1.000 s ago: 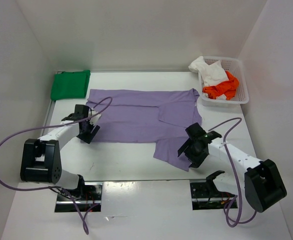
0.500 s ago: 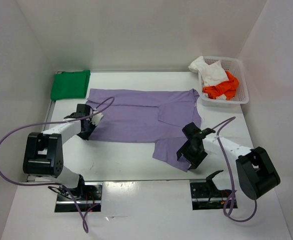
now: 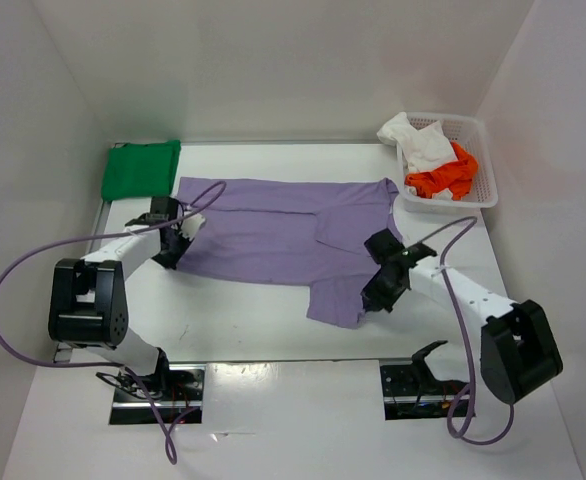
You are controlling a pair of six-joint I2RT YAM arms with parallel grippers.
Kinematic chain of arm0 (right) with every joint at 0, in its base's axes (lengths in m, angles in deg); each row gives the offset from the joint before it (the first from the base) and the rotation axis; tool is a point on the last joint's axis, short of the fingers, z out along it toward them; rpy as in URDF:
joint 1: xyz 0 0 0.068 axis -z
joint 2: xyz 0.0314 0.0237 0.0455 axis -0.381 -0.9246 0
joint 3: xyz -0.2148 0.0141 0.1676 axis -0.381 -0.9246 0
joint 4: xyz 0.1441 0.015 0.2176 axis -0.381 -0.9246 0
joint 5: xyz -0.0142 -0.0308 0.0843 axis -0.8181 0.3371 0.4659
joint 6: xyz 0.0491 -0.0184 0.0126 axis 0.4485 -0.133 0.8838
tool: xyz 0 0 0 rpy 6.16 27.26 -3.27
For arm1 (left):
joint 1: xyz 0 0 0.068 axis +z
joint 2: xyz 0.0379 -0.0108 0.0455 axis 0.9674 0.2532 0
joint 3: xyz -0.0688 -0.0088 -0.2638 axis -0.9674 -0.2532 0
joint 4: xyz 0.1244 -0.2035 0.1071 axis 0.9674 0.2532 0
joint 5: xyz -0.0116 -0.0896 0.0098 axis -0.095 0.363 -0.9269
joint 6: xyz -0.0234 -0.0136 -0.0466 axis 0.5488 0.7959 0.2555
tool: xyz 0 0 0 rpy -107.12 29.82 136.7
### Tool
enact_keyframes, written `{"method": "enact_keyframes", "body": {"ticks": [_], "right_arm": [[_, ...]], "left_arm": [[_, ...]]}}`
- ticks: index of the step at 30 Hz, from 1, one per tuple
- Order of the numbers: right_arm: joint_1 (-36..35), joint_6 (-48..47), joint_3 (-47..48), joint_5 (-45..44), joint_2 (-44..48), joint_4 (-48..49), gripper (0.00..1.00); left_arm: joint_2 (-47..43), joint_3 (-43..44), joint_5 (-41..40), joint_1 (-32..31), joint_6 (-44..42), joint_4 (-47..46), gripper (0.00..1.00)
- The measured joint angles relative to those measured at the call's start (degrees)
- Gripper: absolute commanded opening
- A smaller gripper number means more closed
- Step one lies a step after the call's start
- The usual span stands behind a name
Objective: Fold and stack the t-shirts
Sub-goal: Grap the side of the flattened tshirt closest away from the robot with both arms, then fold the other side of the tshirt into a rectangle
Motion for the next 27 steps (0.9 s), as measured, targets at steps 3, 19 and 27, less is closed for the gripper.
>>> {"method": "enact_keyframes", "body": {"ticks": [3,19,27], "right_arm": [[3.17,-3.63,10.08,-3.37,0.96,-1.36,0.00],[12.94,-25.42,44.33,-12.57,-28.74,1.14,0.00],[15.04,-32.15,58.69,-13.33,-37.53,2.25,0.00]], "left_arm": [[0.02,3.34,-0.92,0.02,-1.01,0.81,0.00],[13.46,24.04,-5.11,0.02,-5.16,4.35,0.00],[22.71,31.67,-6.99,-0.31,-7.19,5.44,0.00]]}}
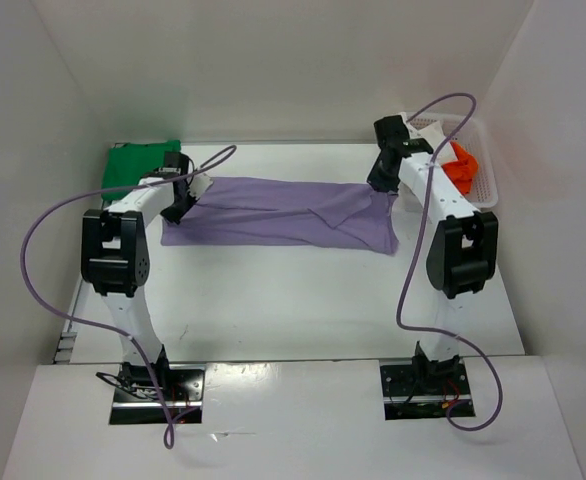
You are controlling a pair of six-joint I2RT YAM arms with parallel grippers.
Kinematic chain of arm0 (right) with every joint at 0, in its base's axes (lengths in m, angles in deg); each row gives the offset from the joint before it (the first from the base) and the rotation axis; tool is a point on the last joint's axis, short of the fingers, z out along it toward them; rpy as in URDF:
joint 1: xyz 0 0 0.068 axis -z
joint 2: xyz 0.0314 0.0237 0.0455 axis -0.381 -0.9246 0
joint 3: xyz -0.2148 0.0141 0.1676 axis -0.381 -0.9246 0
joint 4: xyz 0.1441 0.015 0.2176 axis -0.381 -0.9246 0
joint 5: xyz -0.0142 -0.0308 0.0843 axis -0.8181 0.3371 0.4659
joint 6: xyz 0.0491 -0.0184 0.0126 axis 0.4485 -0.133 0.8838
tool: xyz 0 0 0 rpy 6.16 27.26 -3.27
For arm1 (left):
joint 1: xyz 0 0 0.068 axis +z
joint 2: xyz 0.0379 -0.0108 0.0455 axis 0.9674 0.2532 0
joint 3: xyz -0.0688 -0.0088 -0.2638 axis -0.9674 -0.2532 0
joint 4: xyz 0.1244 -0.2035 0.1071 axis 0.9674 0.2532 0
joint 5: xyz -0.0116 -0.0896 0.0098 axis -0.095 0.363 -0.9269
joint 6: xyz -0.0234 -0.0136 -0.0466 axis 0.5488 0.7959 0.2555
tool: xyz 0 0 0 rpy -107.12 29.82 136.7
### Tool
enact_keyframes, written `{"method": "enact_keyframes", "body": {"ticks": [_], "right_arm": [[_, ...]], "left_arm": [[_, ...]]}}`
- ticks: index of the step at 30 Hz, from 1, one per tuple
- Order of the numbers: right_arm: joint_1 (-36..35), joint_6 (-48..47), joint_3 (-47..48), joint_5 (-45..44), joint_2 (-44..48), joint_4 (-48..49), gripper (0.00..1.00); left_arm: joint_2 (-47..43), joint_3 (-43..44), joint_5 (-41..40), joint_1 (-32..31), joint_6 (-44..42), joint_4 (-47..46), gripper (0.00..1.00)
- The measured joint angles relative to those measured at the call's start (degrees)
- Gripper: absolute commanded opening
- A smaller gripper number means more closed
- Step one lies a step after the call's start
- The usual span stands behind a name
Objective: Fold and stack the t-shirts
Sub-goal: Fold the other side of the tshirt into a rectangle
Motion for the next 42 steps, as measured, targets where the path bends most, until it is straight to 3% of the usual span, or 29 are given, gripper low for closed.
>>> {"method": "enact_keyframes", "body": {"ticks": [20,25,42], "right_arm": [[0.00,-6.97,18.32,-1.60,-15.17,-1.92,0.00],[0.00,-7.39,19.63,-1.92,-16.70,-2.21,0.00],[0.00,-9.44,27.21,-1.92,-22.05,-3.54,0.00]], "left_arm": [[6.32,6.56,-3.56,-0.98,0.74,-0.07,0.03],[7.78,6.56,-4.13,-1.22,1.55,-0.15,0.09],[9.44,8.39,-5.51,-1.40,1.99,-1.11,0.11]]}}
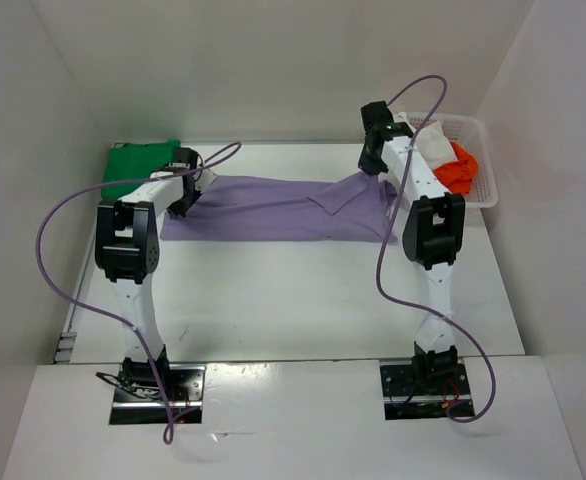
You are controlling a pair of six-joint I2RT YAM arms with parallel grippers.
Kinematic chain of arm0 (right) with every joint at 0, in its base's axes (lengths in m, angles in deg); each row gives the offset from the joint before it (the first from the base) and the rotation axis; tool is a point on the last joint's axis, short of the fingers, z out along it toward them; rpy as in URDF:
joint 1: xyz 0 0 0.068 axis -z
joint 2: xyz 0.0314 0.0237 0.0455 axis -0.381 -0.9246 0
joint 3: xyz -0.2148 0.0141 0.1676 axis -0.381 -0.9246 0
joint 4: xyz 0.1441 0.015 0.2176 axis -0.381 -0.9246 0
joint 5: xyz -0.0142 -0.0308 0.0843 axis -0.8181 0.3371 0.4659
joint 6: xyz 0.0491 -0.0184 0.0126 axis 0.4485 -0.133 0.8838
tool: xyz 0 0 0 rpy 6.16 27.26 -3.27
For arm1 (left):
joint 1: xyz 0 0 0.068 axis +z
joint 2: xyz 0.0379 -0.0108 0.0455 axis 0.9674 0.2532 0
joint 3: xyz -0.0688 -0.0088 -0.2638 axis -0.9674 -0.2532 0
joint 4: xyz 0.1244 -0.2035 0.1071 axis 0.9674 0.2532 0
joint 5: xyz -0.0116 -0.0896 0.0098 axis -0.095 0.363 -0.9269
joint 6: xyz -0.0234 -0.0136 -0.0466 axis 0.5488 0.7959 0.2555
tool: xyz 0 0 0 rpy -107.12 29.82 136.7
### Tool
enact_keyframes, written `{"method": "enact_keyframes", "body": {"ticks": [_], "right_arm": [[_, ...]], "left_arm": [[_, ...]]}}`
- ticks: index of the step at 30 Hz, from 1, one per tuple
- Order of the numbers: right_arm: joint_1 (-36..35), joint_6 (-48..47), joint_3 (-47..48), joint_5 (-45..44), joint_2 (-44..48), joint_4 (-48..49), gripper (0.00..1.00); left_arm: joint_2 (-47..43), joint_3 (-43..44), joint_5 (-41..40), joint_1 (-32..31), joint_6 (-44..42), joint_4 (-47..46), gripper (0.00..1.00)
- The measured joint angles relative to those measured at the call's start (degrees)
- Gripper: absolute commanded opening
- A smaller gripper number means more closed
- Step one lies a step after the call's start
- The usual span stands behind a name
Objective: Fold and stack the t-shirts
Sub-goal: Fold the other side of the tshirt into a rectangle, then rotate the tshirt 90 degrees
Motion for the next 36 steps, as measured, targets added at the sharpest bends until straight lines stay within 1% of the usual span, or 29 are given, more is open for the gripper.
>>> {"method": "enact_keyframes", "body": {"ticks": [2,3,4,7,10,11,15,16,17,19,21,22,25,28,32,33,35,36], "right_arm": [[0.00,-0.13,0.33,0.00,-0.35,-0.22,0.03],[0.00,-0.22,0.39,0.00,-0.57,-0.15,0.07],[0.00,-0.31,0.42,0.00,-0.81,-0.24,0.23],[0.00,-0.48,1.01,0.02,-1.75,-0.31,0.38],[0.00,-0.92,1.84,0.39,-2.51,-0.37,0.40],[0.00,-1.05,1.97,0.61,-2.60,-0.39,0.40],[0.00,-1.55,3.30,1.81,-2.60,-0.48,0.41],[0.00,-1.75,3.37,2.12,-2.45,-0.37,0.41],[0.00,-1.86,3.30,2.49,-2.25,-0.39,0.42],[0.00,-2.14,2.23,3.21,-1.29,-0.07,0.42],[0.00,-2.64,-1.79,4.48,1.75,0.37,0.46],[0.00,-2.86,-4.11,5.05,3.58,0.66,0.46],[-0.02,-3.37,-13.92,7.37,12.37,0.98,0.48],[-0.35,-2.69,-22.62,7.69,21.59,1.53,0.48],[-0.72,1.84,-37.99,6.38,32.39,3.69,0.48],[-0.46,3.23,-41.97,6.38,34.05,4.22,0.54],[0.22,6.10,-48.52,6.47,35.39,4.61,0.56],[0.92,7.21,-50.86,6.45,35.34,5.42,0.58]], "left_arm": [[0.26,0.00,-0.07,0.00,0.00,-0.15,0.14],[0.42,0.07,-0.20,0.00,0.02,-0.26,0.19],[0.59,0.13,-0.33,0.00,0.02,-0.42,0.22],[1.20,0.37,-0.92,0.00,-0.02,-0.63,0.37],[1.79,0.94,-2.80,0.00,0.28,-1.27,0.44],[1.95,1.40,-3.56,0.00,0.33,-1.44,0.44],[2.34,5.35,-5.66,0.17,1.53,-2.03,0.50],[2.34,6.56,-6.03,0.35,1.70,-2.23,0.50],[2.32,7.52,-6.29,0.55,1.90,-2.56,0.50],[2.16,8.81,-6.86,1.14,2.56,-3.98,0.53],[1.68,8.87,-7.21,1.75,2.80,-4.81,0.54],[1.38,8.85,-7.43,2.05,2.84,-4.85,0.56],[-0.17,7.87,-7.06,2.80,2.91,-4.94,0.57],[-3.50,3.56,-5.46,3.23,2.97,-4.31,0.61],[-6.93,-4.42,-3.43,3.17,3.28,-3.54,0.61],[-7.04,-5.99,-2.89,3.17,3.63,-3.28,0.62],[-6.95,-8.59,-1.60,3.13,4.48,-2.16,0.65],[-6.93,-9.31,-1.05,3.10,4.70,-1.38,0.65]]}}
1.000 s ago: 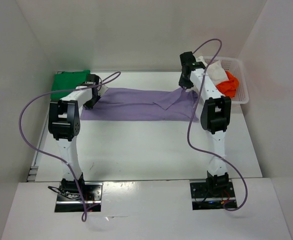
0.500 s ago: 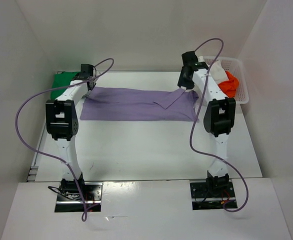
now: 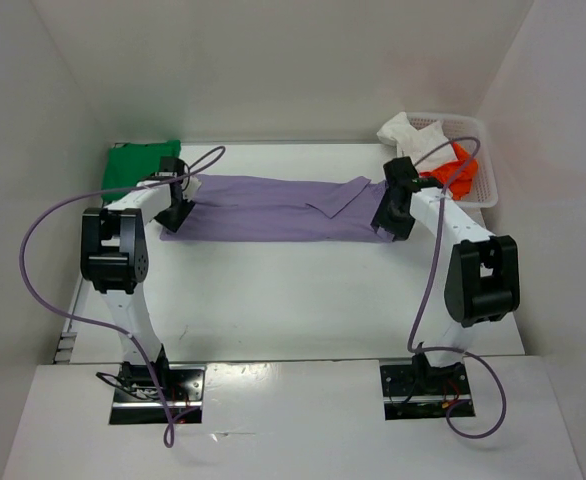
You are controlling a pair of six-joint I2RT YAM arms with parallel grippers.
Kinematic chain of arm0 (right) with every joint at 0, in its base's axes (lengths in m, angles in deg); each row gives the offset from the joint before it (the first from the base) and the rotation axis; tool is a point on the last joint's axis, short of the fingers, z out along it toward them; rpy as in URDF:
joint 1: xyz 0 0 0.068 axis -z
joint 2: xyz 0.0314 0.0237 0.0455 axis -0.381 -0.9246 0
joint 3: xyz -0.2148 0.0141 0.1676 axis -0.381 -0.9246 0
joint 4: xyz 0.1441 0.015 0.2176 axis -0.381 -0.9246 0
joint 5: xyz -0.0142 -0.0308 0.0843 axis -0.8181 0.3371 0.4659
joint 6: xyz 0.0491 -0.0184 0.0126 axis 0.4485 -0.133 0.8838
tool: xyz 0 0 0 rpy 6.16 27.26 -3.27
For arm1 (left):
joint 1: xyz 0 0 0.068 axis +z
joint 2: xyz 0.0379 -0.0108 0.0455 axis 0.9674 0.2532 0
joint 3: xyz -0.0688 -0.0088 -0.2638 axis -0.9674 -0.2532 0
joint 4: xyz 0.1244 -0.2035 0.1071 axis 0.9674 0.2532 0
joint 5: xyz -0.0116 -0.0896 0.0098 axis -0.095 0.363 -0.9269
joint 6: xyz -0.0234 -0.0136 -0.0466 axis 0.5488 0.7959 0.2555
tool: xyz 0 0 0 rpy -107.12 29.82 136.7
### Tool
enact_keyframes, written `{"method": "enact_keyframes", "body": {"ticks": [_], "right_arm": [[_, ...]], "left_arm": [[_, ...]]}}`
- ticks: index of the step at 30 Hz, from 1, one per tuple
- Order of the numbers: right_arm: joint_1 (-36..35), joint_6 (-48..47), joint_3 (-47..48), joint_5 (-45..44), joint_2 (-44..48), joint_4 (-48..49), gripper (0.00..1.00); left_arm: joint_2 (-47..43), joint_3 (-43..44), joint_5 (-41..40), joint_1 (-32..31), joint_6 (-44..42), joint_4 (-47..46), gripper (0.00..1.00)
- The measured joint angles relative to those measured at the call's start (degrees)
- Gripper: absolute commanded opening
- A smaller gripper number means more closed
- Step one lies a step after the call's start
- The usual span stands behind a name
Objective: Fold and stack the t-shirts
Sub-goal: Rotate the tshirt 90 degrees
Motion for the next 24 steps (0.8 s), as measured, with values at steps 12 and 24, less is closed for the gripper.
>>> {"method": "enact_keyframes", "body": {"ticks": [12,24], "right_arm": [[5.38,6.14,-5.18,0.92,-6.27,11.13,0.61],[6.45,7.37,-5.18,2.14,-11.04,15.34,0.04]], "left_arm": [[1.33,-0.20,1.16,-0.04,2.47,-0.72,0.73],[3.48,0.52,4.00,-0.44,2.43,-1.49,0.00]]}}
